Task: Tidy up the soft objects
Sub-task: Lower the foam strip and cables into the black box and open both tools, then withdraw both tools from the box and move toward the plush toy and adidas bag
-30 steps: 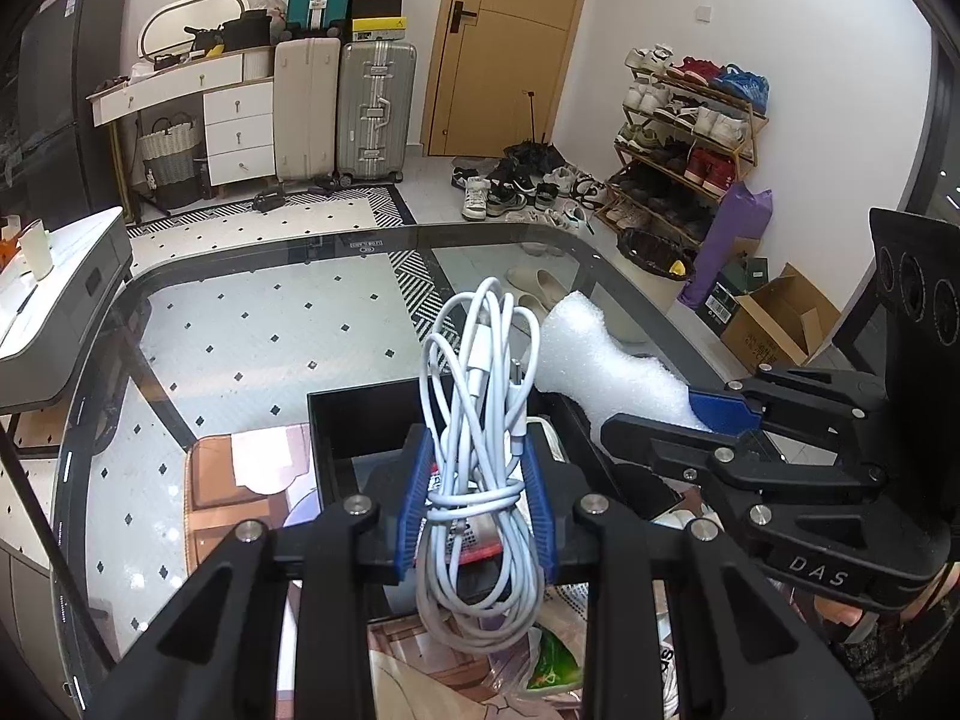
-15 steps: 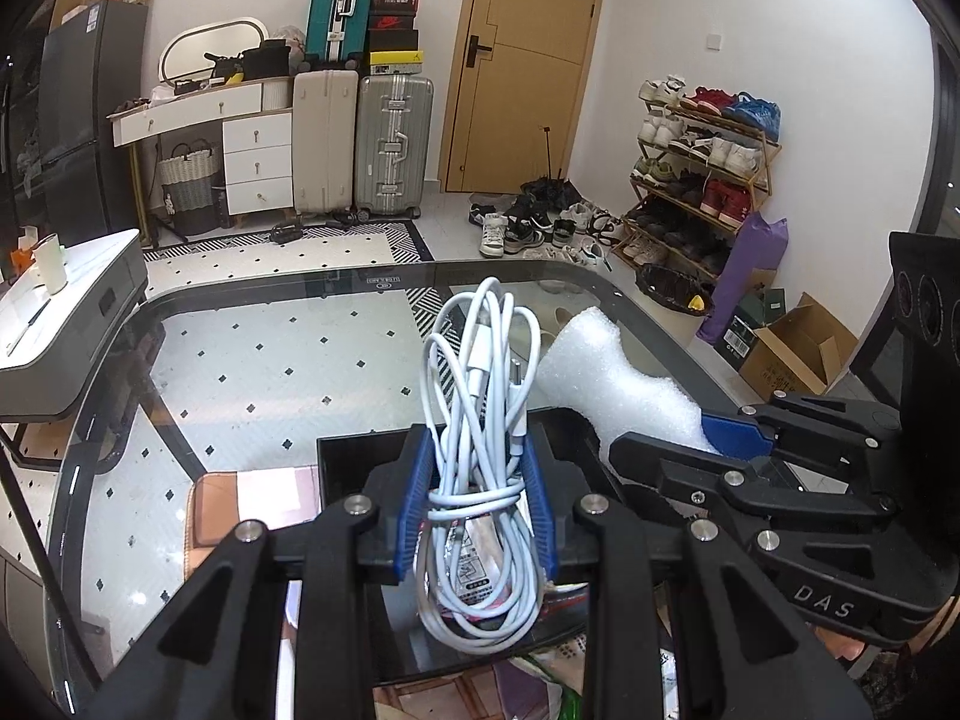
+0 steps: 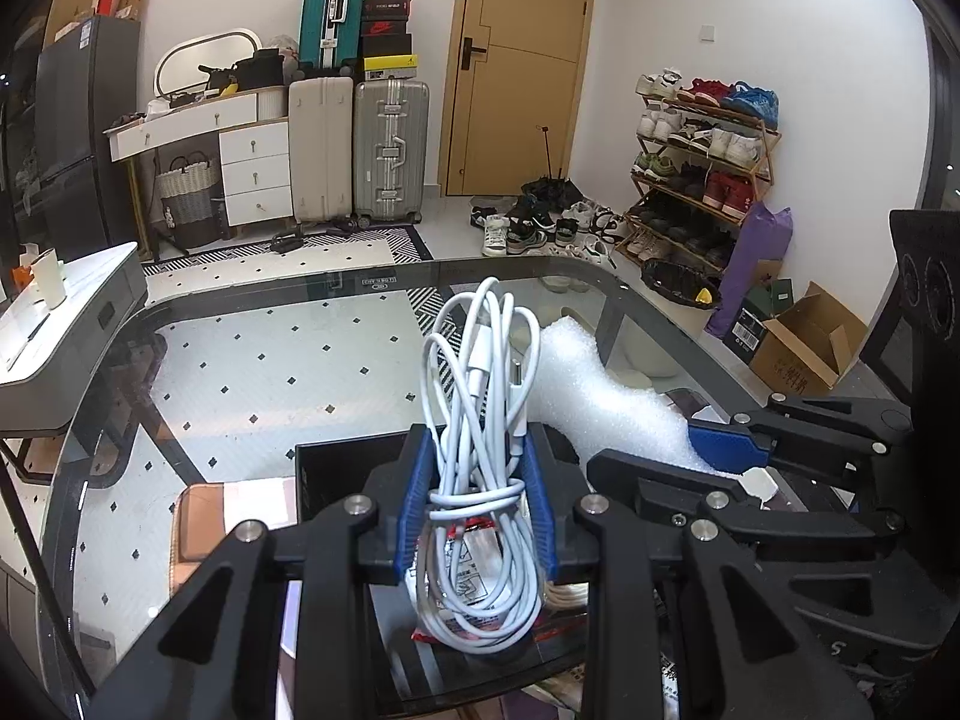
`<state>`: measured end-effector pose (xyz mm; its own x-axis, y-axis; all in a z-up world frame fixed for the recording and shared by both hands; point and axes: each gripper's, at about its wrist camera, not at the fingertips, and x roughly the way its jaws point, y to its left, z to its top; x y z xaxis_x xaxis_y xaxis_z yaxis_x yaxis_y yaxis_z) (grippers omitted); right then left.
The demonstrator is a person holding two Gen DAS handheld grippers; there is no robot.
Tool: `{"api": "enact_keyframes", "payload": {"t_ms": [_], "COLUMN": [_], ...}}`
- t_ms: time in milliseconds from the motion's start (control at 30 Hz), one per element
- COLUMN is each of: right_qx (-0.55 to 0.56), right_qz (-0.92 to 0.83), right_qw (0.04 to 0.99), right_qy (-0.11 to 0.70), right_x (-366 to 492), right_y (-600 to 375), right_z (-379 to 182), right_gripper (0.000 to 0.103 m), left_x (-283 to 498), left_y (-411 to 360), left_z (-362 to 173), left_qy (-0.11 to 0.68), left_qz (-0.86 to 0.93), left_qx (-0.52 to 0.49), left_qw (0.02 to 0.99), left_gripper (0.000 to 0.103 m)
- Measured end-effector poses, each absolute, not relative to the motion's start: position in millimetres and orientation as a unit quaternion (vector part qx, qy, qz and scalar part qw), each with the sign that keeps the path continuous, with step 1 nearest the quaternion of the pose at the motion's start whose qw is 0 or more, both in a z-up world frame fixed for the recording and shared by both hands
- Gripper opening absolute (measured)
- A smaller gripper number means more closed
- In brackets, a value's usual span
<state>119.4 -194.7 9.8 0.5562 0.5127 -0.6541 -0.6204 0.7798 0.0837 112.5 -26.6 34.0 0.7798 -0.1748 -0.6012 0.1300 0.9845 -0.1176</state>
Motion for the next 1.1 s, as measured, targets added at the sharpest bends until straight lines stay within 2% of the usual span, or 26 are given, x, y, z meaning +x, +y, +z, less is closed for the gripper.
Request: {"api": "enact_keyframes", "payload": {"t_ms": [667, 733, 800, 900, 967, 1100], "right_qx": [-0.085, -0.083, -0.08, -0.071, -0.066, -0.058], "right_qz": [0.326, 0.327, 0.327, 0.326, 0.323, 0.322], "right_qw": [0.864, 0.863, 0.865, 0.869, 0.873, 0.877], "right_qy": [0.374, 0.375, 0.373, 0.366, 0.36, 0.351], "right_x": [125, 126, 125, 125, 126, 127], "right_y": [-194, -194, -196, -201, -204, -211], "right_z": [-4, -4, -2, 2, 5, 10], "right_gripper": [0.025, 0.029, 0.031, 0.04, 0.05, 0.055], "left_x": [123, 122, 121, 118, 117, 116], "left_y": [-32, -32, -32, -28, -25, -29], "left_z": [15, 17, 18, 22, 24, 25], "left_qy": [0.368, 0.367, 0.365, 0.355, 0.353, 0.363], "left_qz": [-0.077, -0.079, -0.079, -0.077, -0.079, -0.073], "left_qx": [-0.044, -0.045, -0.049, -0.057, -0.06, -0.043], "left_qw": [0.925, 0.926, 0.926, 0.93, 0.93, 0.928], "left_gripper": [0.029, 0.031, 0.038, 0.05, 0.05, 0.053]}}
